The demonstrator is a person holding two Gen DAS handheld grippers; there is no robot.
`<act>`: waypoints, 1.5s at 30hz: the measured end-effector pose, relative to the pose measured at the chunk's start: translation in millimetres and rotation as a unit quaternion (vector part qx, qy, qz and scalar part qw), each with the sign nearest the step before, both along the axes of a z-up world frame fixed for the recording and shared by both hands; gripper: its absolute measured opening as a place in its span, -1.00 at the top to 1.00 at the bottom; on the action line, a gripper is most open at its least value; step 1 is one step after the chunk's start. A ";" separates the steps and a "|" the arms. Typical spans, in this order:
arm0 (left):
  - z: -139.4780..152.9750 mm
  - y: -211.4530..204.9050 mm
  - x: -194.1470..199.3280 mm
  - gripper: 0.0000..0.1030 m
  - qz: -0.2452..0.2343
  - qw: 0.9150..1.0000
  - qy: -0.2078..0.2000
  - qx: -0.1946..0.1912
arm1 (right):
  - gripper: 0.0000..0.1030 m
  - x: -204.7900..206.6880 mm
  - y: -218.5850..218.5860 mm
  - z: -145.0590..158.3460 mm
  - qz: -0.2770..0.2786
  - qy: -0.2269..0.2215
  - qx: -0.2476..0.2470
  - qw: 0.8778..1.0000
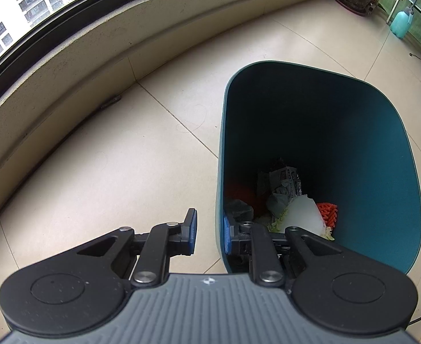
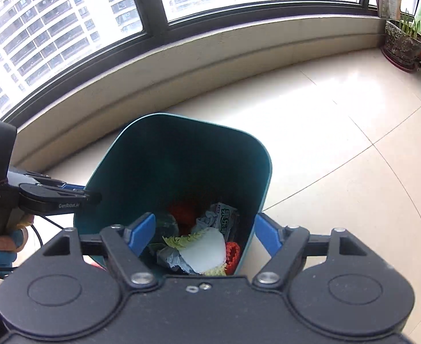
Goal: Collect trash
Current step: 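Reach the right tool to the brown snack stick wrapper and grasp it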
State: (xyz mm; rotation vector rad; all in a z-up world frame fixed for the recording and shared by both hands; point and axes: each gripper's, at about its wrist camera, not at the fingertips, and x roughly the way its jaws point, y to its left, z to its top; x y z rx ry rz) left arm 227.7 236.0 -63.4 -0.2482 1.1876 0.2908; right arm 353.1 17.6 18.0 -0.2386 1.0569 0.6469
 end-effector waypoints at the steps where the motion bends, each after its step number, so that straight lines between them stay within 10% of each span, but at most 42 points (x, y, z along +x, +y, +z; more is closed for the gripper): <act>1: 0.0 -0.2 0.0 0.64 0.000 1.000 0.000 0.000 | -0.53 2.5 -10.2 6.5 -0.015 -0.004 0.003 1.000; 7: -2.5 0.4 -1.0 0.64 0.000 1.000 0.001 0.001 | -0.54 30.6 -80.0 -16.7 -0.129 0.016 -0.001 0.992; 24: -5.3 -3.4 1.2 0.64 -0.010 1.000 0.007 0.008 | -0.55 60.4 -164.4 -211.7 -0.330 0.141 -0.048 0.932; 33: -11.1 -3.1 0.9 0.64 -0.011 1.000 0.016 0.012 | -0.45 45.4 -159.3 -305.4 -0.365 0.210 -0.073 0.904; 45: -16.4 -10.0 2.8 0.64 -0.019 0.999 0.025 0.023 | -0.08 31.7 -147.2 -345.4 -0.376 0.210 -0.100 0.897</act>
